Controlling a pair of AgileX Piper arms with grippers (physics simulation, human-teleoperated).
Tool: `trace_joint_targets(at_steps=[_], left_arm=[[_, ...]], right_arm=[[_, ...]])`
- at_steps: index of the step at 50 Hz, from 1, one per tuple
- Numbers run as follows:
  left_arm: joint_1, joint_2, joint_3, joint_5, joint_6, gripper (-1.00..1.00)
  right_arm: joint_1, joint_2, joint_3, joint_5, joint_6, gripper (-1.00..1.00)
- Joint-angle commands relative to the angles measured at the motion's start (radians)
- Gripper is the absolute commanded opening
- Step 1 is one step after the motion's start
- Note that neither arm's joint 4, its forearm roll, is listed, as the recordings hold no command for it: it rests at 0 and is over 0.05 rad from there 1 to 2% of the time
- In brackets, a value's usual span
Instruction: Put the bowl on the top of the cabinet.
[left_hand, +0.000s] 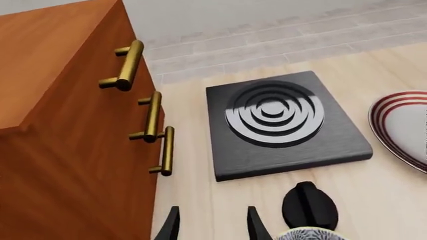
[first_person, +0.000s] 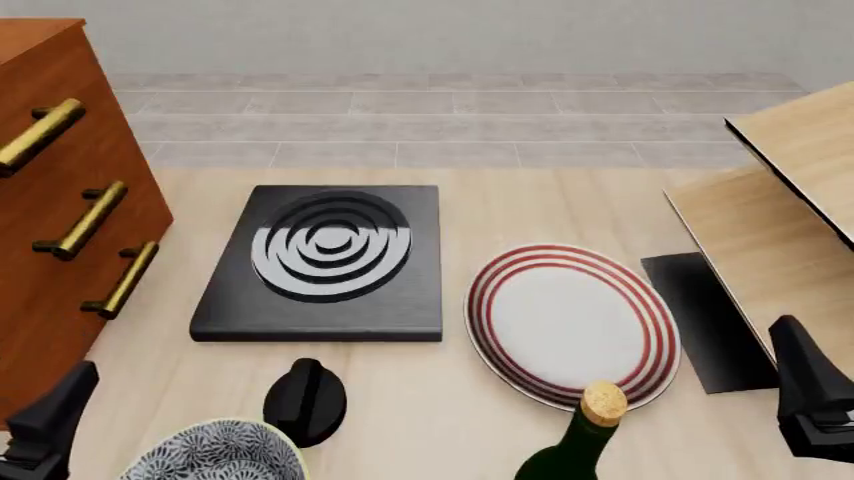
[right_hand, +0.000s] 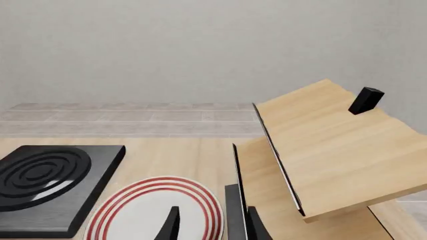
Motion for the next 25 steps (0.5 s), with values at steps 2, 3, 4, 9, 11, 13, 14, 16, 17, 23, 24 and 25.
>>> trace_joint_targets(at_steps=[2, 3, 4, 9, 11, 13, 14, 16, 17, 23, 24, 25], left_arm=[[-0.022, 0.006, -0.027, 0.13, 0.002, 1.0], [-0.021, 0.013, -0.022, 0.134, -0.009, 1.0], [-0.021, 0.014, -0.022, 0.133, -0.009, 1.0], [-0.064, 0.051, -0.016, 0.157, -0.039, 1.0], [-0.076, 0.056, -0.014, 0.164, -0.047, 1.0], [-0.092, 0.045, -0.016, 0.18, -0.035, 1.0], [-0.092, 0.044, -0.016, 0.181, -0.035, 1.0], [-0.1, 0.047, -0.022, 0.19, -0.034, 1.0], [-0.104, 0.051, -0.025, 0.192, -0.035, 1.0], [-0.126, 0.063, -0.023, 0.208, -0.036, 1.0], [-0.13, 0.06, -0.027, 0.214, -0.031, 1.0], [-0.135, 0.06, -0.026, 0.22, -0.029, 1.0]], right_arm=[[0.0, 0.0, 0.0, 0.0, 0.0, 1.0], [0.0, 0.0, 0.0, 0.0, 0.0, 1.0], [0.0, 0.0, 0.0, 0.0, 0.0, 1.0], [0.0, 0.0, 0.0, 0.0, 0.0, 1.0], [0.0, 0.0, 0.0, 0.0, 0.0, 1.0], [0.0, 0.0, 0.0, 0.0, 0.0, 1.0], [0.0, 0.0, 0.0, 0.0, 0.0, 1.0], [0.0, 0.0, 0.0, 0.0, 0.0, 1.0], [0.0, 0.0, 0.0, 0.0, 0.0, 1.0], [0.0, 0.0, 0.0, 0.0, 0.0, 1.0], [0.0, 0.0, 0.0, 0.0, 0.0, 1.0], [0.0, 0.0, 0.0, 0.0, 0.0, 1.0]])
